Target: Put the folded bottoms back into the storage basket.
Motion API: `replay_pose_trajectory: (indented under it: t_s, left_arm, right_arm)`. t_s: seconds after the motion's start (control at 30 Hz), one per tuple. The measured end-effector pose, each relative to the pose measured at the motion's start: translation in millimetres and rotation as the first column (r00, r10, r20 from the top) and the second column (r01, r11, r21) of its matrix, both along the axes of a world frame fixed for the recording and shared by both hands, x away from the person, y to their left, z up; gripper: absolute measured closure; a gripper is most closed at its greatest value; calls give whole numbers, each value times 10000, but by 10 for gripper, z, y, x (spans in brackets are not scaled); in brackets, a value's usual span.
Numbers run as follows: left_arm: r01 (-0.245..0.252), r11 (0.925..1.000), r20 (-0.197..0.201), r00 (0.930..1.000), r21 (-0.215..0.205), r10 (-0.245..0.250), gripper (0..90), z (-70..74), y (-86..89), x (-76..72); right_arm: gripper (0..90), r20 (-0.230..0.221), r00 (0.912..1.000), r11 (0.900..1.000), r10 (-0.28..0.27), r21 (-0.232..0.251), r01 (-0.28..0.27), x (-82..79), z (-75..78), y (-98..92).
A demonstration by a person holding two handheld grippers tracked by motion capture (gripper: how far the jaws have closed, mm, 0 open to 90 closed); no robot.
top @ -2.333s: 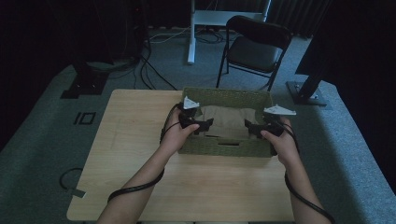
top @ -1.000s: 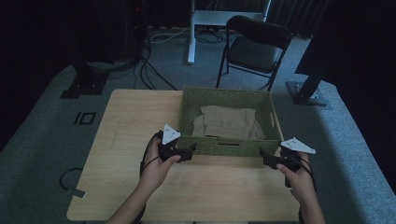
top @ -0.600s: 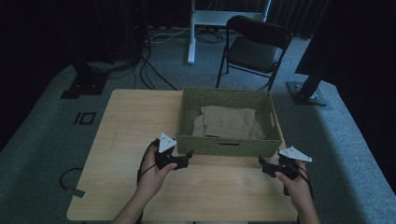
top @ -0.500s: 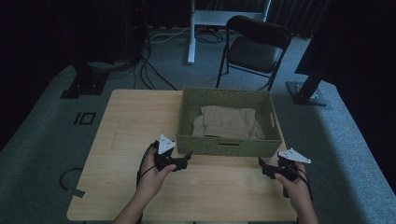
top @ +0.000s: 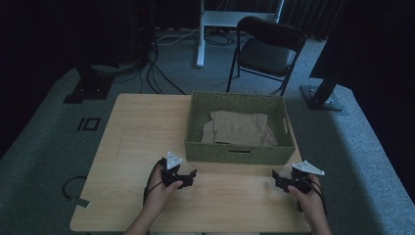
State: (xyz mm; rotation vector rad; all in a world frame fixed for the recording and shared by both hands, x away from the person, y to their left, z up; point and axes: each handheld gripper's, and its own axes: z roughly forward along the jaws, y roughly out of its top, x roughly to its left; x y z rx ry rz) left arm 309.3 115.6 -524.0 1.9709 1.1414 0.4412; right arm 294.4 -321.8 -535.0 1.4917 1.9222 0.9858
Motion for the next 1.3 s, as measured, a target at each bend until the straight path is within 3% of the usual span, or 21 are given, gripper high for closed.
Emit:
replay_pose_trajectory:
  t_s: [0.53, 0.6, 0.63, 0.7, 0.77, 0.87, 1.13, 1.3]
  left_arm:
    - [-904, 9951, -143, 9957, 391, 910, 189, -226, 171, -22]
    - [-991, 9932, -147, 9949, 615, 1001, 189, -255, 186, -32]
    - [-1081, 9920, -275, 9935, 649, 1101, 190, -262, 192, -35]
    - [-1177, 9905, -141, 9928, 708, 1190, 189, -256, 203, -50]
    - [-1360, 9867, -139, 9904, 890, 1377, 189, -259, 215, -63]
    - [-1744, 9746, -312, 9831, 1408, 1804, 189, -274, 219, -83]
    - [-2399, 9594, -471, 9673, 1483, 2491, 117, -278, 212, -89]
    - [-2581, 9550, -469, 9625, 1463, 2673, 101, -282, 211, -79]
  right_arm:
    - [126, -629, 9961, 9973, -623, -418, 597, 0, -190, -13]
    - [131, -796, 9919, 9929, -993, -728, 936, 0, -205, -11]
    - [134, -823, 9899, 9914, -1157, -714, 1099, 0, -205, -10]
    - [136, -950, 9873, 9912, -1274, -497, 1231, 1, -208, -6]
    - [137, -948, 9868, 9907, -1311, -503, 1268, 0, -208, -1]
    - [136, -954, 9865, 9904, -1329, -496, 1287, 3, -208, 2]
    - [128, -961, 9864, 9903, -1337, -505, 1293, 12, -210, 5]
    - [123, -970, 9865, 9906, -1316, -510, 1271, 13, -211, 7]
